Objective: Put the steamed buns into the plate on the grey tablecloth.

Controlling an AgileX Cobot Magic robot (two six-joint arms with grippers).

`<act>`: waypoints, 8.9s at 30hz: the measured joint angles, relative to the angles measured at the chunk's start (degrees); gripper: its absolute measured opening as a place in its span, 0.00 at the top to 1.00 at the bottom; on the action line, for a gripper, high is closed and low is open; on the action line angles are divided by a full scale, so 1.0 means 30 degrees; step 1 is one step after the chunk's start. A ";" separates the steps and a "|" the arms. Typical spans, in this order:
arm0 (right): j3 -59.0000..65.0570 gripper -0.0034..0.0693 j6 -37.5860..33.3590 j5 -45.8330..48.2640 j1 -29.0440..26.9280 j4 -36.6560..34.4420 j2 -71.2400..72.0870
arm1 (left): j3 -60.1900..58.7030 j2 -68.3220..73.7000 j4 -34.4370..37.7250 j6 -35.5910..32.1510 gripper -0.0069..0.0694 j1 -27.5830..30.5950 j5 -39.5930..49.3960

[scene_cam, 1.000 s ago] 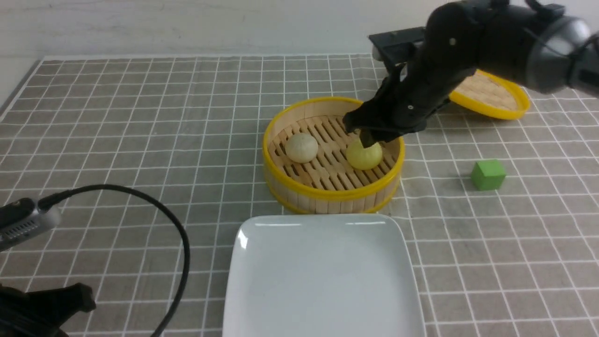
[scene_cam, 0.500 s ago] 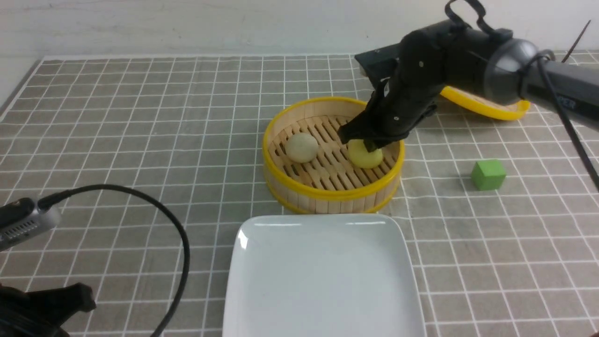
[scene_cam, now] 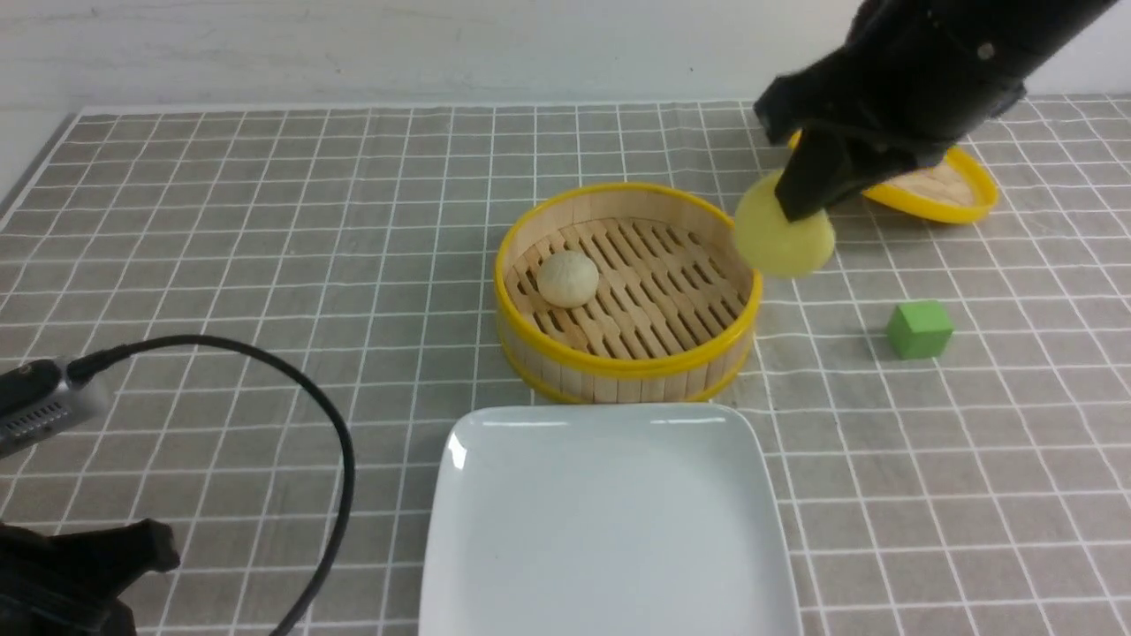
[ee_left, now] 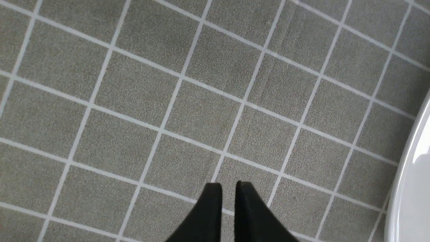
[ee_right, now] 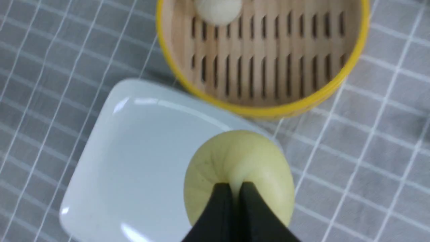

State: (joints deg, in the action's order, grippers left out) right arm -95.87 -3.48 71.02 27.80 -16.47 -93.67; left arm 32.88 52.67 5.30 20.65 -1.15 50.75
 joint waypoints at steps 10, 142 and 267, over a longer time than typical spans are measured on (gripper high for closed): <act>0.8900 0.86 -0.0407 -0.6790 0.3002 -0.0431 -0.1614 | 0.0000 0.0000 -0.0080 0.0000 0.76 0.0000 -0.0341; 2.5979 0.89 0.6460 -1.3353 0.3019 0.8701 3.0130 | 1.5036 1.4688 -0.1513 -0.2454 0.76 -1.3210 0.0002; 3.2245 0.69 0.6154 -1.6436 -0.7755 0.8174 3.1420 | -0.4963 -1.1452 -1.2558 1.4872 0.84 -1.3210 -1.0411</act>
State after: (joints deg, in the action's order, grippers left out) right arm 0.86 14.98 21.71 4.54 8.05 0.59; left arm 17.99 18.31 -32.37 65.26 -40.78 19.52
